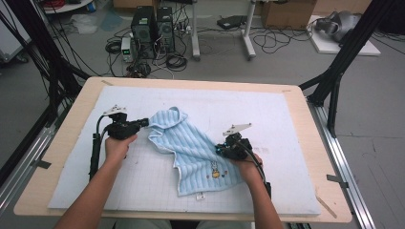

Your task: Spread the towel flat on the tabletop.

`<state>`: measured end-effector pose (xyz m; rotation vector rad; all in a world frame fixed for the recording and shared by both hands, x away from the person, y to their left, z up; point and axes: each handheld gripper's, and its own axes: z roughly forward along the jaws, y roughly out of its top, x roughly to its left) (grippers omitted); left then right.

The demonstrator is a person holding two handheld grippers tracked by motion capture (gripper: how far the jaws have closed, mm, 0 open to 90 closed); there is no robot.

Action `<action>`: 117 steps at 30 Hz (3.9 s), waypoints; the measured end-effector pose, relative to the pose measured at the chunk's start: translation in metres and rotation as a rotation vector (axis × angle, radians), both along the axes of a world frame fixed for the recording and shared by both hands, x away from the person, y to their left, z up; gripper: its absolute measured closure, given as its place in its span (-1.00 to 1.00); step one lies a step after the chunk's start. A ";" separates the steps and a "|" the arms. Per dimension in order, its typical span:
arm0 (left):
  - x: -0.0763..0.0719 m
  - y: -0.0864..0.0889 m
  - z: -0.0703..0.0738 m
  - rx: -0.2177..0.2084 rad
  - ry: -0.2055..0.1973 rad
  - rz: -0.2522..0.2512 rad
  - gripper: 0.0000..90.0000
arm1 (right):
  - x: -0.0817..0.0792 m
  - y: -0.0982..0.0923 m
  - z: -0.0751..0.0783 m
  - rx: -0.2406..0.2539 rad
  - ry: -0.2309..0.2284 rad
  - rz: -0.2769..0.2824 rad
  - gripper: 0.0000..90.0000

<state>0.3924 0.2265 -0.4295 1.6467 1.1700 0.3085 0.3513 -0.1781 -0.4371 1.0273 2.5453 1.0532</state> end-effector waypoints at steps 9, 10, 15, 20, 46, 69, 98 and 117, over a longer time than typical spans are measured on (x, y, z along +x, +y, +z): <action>-0.001 -0.008 -0.001 0.017 0.004 0.004 0.97 | -0.046 -0.036 0.000 0.006 -0.027 0.001 0.92; -0.001 -0.008 -0.002 0.017 0.005 0.006 0.97 | -0.052 -0.040 0.001 0.008 -0.028 -0.003 0.92; 0.000 -0.007 -0.002 0.028 0.000 0.033 0.99 | -0.074 -0.058 0.004 0.012 -0.015 0.015 0.92; -0.001 -0.007 -0.003 0.029 0.002 0.021 0.98 | -0.075 -0.063 0.010 0.054 -0.008 0.054 0.82; -0.013 -0.095 -0.020 0.184 0.053 -0.203 0.57 | 0.002 -0.044 0.016 0.127 -0.054 -0.200 0.14; -0.022 -0.043 -0.010 0.218 0.058 -0.207 0.76 | 0.046 0.007 0.022 0.150 -0.106 -0.071 0.00; -0.025 -0.025 -0.015 0.185 0.043 -0.181 0.76 | 0.073 0.105 -0.002 -0.002 -0.034 0.097 0.97; -0.023 -0.038 -0.016 0.161 0.004 -0.066 0.09 | 0.069 0.039 0.031 -0.123 -0.163 -0.192 1.00</action>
